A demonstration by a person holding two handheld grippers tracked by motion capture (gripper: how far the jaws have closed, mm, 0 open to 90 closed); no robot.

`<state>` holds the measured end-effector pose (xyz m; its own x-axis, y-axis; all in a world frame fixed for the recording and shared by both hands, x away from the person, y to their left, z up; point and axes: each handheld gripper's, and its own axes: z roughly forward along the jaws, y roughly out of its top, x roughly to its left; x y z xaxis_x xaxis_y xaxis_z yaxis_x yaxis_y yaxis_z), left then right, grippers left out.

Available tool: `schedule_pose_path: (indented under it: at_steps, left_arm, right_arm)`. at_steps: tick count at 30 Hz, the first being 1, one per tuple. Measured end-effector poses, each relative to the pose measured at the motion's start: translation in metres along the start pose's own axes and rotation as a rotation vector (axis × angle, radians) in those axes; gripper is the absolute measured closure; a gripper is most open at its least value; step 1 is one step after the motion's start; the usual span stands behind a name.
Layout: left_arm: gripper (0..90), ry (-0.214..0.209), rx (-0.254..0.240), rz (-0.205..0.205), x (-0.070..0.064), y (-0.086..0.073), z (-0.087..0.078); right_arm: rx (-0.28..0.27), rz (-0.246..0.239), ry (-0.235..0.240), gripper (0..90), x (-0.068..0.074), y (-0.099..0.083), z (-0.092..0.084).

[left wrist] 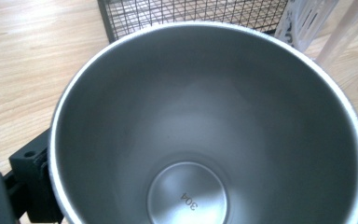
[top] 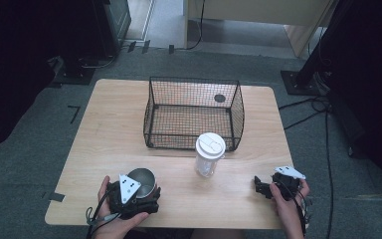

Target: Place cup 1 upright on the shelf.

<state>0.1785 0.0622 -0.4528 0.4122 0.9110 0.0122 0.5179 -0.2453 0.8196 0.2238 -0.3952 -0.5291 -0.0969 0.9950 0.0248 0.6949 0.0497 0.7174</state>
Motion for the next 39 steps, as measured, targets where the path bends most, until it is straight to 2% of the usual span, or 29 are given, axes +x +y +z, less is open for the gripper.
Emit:
schedule_pose_path:
  at_steps: [1, 10, 15, 18, 22, 27, 32, 39]
  left_arm:
    - [7.4, 0.001, -0.005, 0.003, 0.001, 0.000, -0.001]
    - [8.0, -0.025, -0.009, -0.001, 0.007, 0.002, 0.000]
    - [8.1, -0.012, -0.037, 0.001, 0.006, 0.009, 0.000]
    - [8.1, 0.003, -0.054, 0.006, 0.004, 0.015, 0.000]
    - [8.1, 0.001, -0.087, 0.006, 0.002, 0.027, 0.001]
    - [8.1, 0.015, -0.142, 0.018, -0.001, 0.043, 0.002]
    - [8.1, 0.020, -0.189, -0.009, -0.001, 0.057, 0.006]
    - [8.1, 0.039, -0.210, 0.009, -0.004, 0.070, 0.015]
  right_arm:
    - [0.000, 0.000, 0.000, 0.0, 0.000, 0.000, 0.000]
    - [0.000, 0.000, 0.000, 0.0, 0.000, 0.000, 0.000]
    - [0.000, 0.000, 0.000, 0.0, 0.000, 0.000, 0.000]
    - [0.000, 0.000, 0.000, 0.0, 0.000, 0.000, 0.000]
    - [0.001, 0.000, 0.000, 0.0, 0.000, 0.000, 0.000]
    - [0.000, 0.000, 0.000, 0.0, 0.000, 0.000, 0.000]
    - [0.000, 0.000, 0.000, 0.0, 0.000, 0.000, 0.000]
    - [0.000, 0.000, 0.000, 0.0, 0.000, 0.000, 0.000]
